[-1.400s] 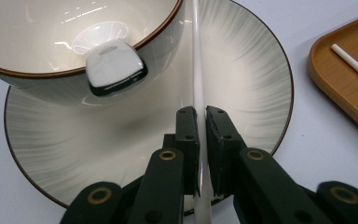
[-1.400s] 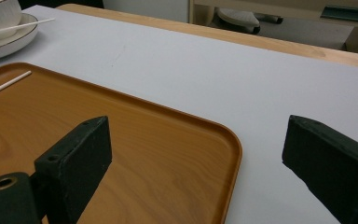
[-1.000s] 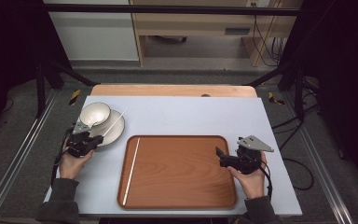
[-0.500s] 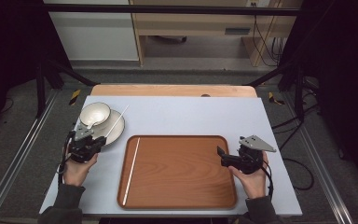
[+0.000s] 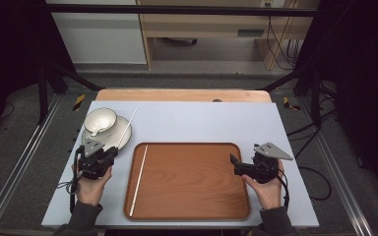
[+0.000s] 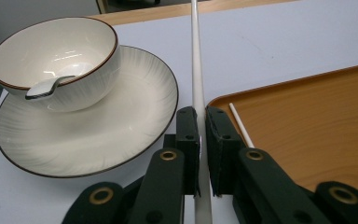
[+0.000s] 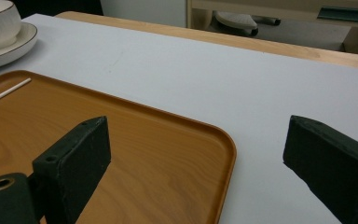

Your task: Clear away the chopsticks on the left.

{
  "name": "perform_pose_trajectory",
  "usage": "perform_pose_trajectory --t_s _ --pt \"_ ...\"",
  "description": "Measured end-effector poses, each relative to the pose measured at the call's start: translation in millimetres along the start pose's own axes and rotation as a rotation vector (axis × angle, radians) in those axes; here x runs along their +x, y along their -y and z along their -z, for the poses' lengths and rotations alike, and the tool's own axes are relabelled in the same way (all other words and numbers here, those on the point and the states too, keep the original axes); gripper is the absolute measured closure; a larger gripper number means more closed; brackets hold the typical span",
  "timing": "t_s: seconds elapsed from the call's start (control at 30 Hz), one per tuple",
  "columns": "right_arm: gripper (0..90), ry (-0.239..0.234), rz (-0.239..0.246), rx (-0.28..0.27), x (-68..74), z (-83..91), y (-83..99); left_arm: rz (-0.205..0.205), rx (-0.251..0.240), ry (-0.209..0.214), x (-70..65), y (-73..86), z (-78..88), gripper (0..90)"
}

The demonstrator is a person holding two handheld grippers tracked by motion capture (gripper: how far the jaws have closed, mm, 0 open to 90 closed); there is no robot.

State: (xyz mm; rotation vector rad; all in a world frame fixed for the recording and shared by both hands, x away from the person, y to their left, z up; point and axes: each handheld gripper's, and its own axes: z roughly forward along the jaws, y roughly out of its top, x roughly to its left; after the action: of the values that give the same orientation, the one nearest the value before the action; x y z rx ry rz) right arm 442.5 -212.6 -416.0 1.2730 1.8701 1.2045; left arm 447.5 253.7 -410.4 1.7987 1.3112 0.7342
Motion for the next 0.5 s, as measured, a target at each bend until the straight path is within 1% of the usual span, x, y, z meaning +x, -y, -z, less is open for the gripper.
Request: perform_pose_trajectory --t_s 0.07,0.1,0.13,0.17,0.2,0.23,0.27,0.3,0.37,0.4,0.43,0.47,0.5 --pt "7.5 -0.002 -0.003 0.0 -0.1 0.5 -0.1 0.007 -0.003 -0.008 -6.6 0.6 4.0 84.0" --pt "7.5 -0.003 -0.003 -0.001 -0.1 0.6 -0.2 0.019 -0.01 -0.004 -9.5 0.8 5.8 84.0" --pt "7.5 -0.006 -0.006 -0.003 0.0 0.8 -0.3 0.038 -0.019 -0.005 -15.7 1.5 10.3 84.0" --pt "7.5 -0.007 -0.006 -0.003 -0.1 0.9 -0.2 0.038 -0.019 -0.005 -15.7 1.5 10.3 84.0" --pt "7.5 -0.006 -0.005 -0.002 -0.1 0.9 -0.2 0.063 -0.038 -0.004 -22.6 4.7 14.7 84.0" --pt "7.5 -0.005 -0.006 -0.003 -0.3 0.9 -0.1 0.072 -0.043 -0.005 -25.9 7.2 16.3 84.0" --pt "7.5 -0.007 -0.009 -0.003 -0.5 0.9 0.1 0.072 -0.043 -0.005 -25.9 7.2 16.3 84.0" --pt "7.5 -0.006 -0.008 -0.005 -0.7 0.8 0.3 0.111 -0.046 0.015 -29.7 13.6 18.9 83.9" --pt "7.5 -0.006 -0.007 -0.004 -0.9 0.9 0.3 0.156 -0.055 0.018 -32.9 20.9 21.3 84.0" --pt "7.5 -0.008 -0.011 -0.005 -0.8 1.1 0.2 0.166 -0.058 0.024 -34.1 24.7 22.5 84.0" --pt "7.5 -0.008 -0.011 -0.005 -0.8 1.1 0.2 0.166 -0.058 0.024 -34.1 24.7 22.5 84.0" --pt "7.5 -0.008 -0.01 -0.006 -0.8 1.1 0.2 0.186 -0.059 0.019 -37.4 32.0 24.3 83.9" --pt "7.5 -0.008 -0.011 -0.006 -0.9 1.0 0.2 0.186 -0.059 0.019 -37.4 32.0 24.3 84.0"
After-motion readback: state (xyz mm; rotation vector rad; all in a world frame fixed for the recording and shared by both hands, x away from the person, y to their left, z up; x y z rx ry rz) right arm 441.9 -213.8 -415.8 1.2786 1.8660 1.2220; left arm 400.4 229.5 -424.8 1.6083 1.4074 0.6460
